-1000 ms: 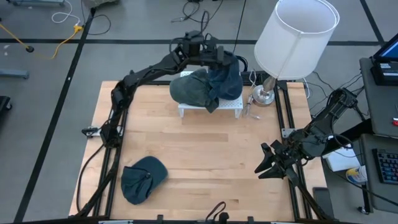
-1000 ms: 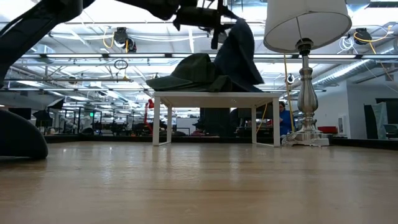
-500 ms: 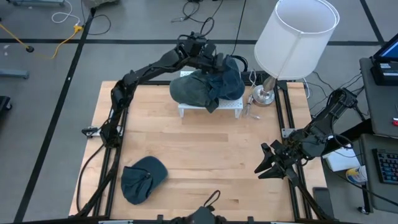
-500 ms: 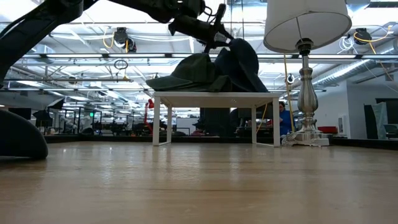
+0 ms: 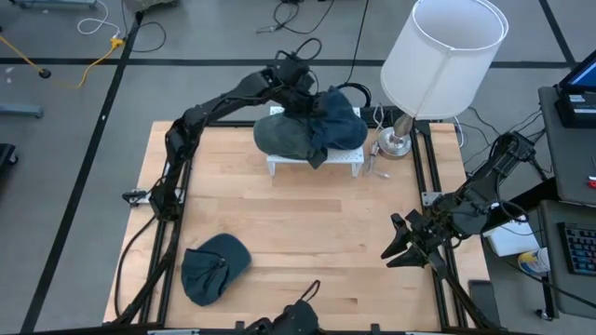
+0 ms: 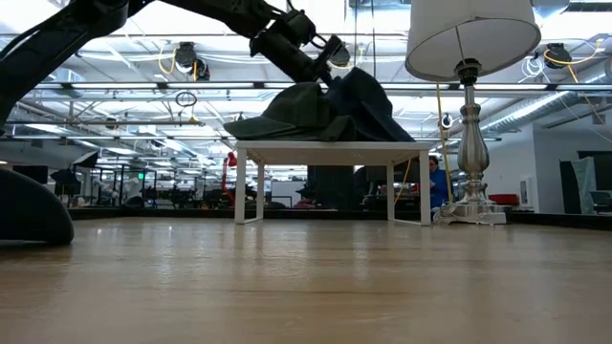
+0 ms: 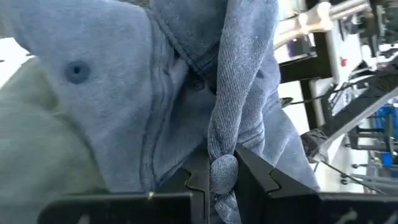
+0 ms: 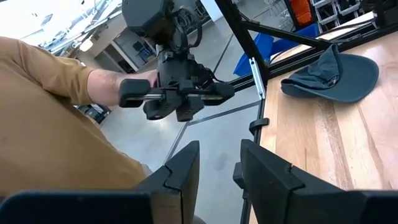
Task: Pick & Place hat
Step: Stack the top blue cap on top of the blue cap on the shelf
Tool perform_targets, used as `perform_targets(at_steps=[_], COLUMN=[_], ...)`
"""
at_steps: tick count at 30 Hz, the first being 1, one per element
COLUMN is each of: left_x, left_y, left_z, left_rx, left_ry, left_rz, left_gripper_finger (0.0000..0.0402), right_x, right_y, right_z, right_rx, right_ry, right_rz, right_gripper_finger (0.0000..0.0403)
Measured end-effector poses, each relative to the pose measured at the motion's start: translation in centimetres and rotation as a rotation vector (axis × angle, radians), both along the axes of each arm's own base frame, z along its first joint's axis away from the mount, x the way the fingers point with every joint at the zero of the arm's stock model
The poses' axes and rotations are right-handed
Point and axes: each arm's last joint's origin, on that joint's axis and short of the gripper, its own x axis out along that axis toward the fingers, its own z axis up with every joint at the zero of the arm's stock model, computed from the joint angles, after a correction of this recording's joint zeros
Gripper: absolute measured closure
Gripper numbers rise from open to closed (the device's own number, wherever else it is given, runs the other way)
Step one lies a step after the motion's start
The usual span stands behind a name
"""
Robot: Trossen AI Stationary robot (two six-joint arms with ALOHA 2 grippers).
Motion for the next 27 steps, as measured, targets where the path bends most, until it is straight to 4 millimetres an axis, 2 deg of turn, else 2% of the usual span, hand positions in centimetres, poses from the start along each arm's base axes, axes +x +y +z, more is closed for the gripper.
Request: perform_targets(at_steps=[8,18,23,27], left_x=[-1.1,-1.2,-1.6,-2.4], left_y=[0.5,0.5,0.7,0.6], left_z=[0.1,0.2,0.6,2.0], left_rx=[-0.003,0.000,-0.025,-0.021], left_ry=[0.068,0.061,0.044,0.013], left_rz=[0.091,0.067,0.066,0.076], left_gripper_finger=[0.0357,0.0212,0.0170,0.0154], right_x=[0.0,0.0,0.0,0.0], right_y=[-0.1,0.0,0.0,0.0], right_z=[0.0,0.0,0.0,0.0], right_rx=[-0.003,-0.007,-0.007,-0.007], right_ry=[-0.002,-0.003,-0.003,-0.003], right_rz=[-0.021,-0.019,-0.018,-0.019], right_gripper_finger=[0.0293,0.0293,0.0293,0.0293])
